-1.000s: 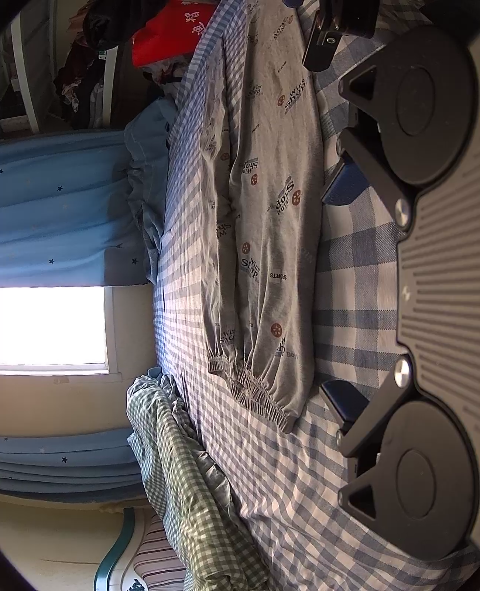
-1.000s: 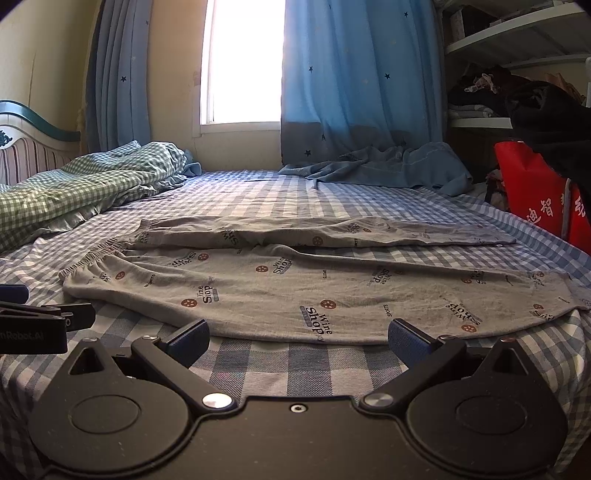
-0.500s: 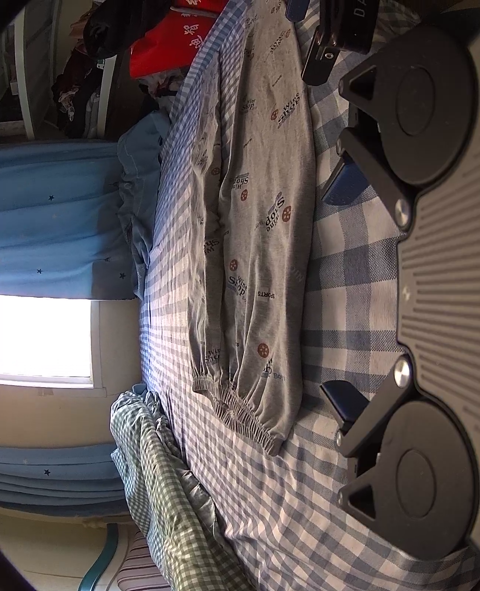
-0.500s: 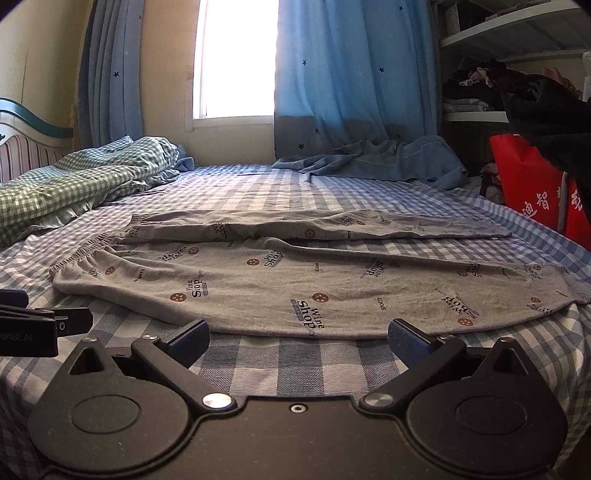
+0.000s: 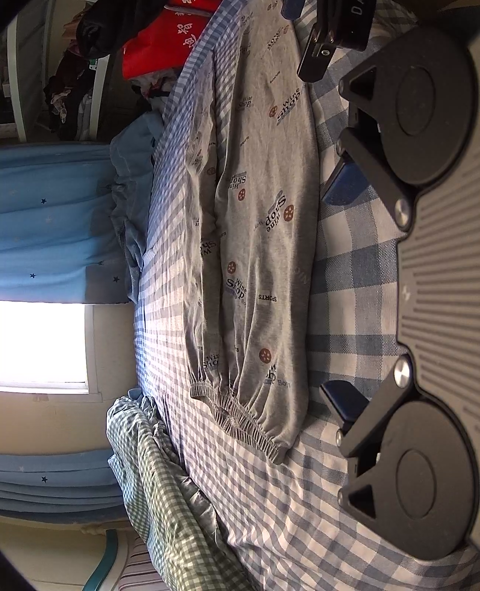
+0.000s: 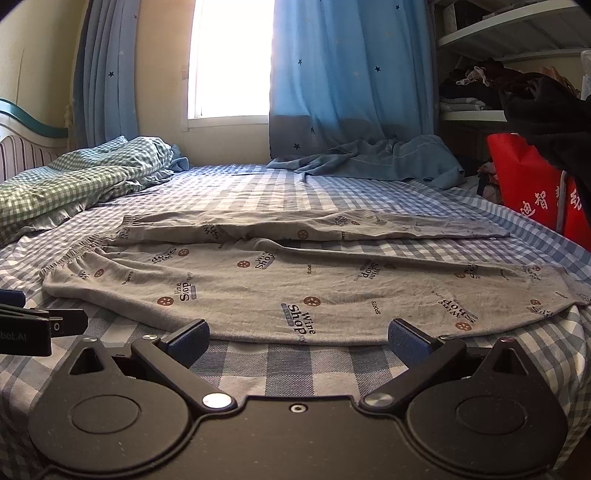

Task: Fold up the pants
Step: 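Move both grippers toward the waistband of the grey printed pants, then close the left gripper on the pants edge while the right gripper grasps the other edge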

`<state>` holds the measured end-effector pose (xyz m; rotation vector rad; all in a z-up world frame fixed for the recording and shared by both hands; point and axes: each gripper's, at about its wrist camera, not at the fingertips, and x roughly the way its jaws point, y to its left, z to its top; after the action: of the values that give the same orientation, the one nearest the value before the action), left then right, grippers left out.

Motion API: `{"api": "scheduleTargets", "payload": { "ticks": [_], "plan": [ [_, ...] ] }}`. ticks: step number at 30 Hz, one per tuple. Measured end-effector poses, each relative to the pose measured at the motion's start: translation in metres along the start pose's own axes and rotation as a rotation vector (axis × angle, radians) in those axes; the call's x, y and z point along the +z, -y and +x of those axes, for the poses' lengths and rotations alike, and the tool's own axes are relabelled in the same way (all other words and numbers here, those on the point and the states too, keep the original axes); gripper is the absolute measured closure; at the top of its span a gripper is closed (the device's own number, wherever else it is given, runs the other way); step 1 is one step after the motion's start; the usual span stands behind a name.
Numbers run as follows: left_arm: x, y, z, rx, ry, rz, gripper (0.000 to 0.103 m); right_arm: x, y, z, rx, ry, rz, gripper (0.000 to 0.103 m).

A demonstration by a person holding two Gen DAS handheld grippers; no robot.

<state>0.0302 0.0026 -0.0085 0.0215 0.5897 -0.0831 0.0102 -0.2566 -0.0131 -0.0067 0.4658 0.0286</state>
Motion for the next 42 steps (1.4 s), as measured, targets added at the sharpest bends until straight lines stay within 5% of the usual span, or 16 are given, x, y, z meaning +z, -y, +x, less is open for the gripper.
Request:
{"api": "scheduleTargets", "payload": {
  "ticks": [14,24,34,42],
  "plan": [
    [0.007,0.004,0.004,0.02,0.018,0.012,0.0,0.003,0.005,0.006,0.004,-0.008,0.025,0.001],
    [0.053,0.006,0.021,-0.002,0.066,0.081,0.0,0.029,0.024,0.016,0.046,0.042,0.031,0.0],
    [0.124,0.006,0.073,-0.039,0.038,0.173,0.0,0.103,0.076,0.059,0.231,0.072,0.026,0.0],
    [0.212,-0.003,0.161,-0.077,0.037,0.267,0.0,0.188,0.108,0.164,0.371,-0.014,-0.313,0.0]
  ]
}}
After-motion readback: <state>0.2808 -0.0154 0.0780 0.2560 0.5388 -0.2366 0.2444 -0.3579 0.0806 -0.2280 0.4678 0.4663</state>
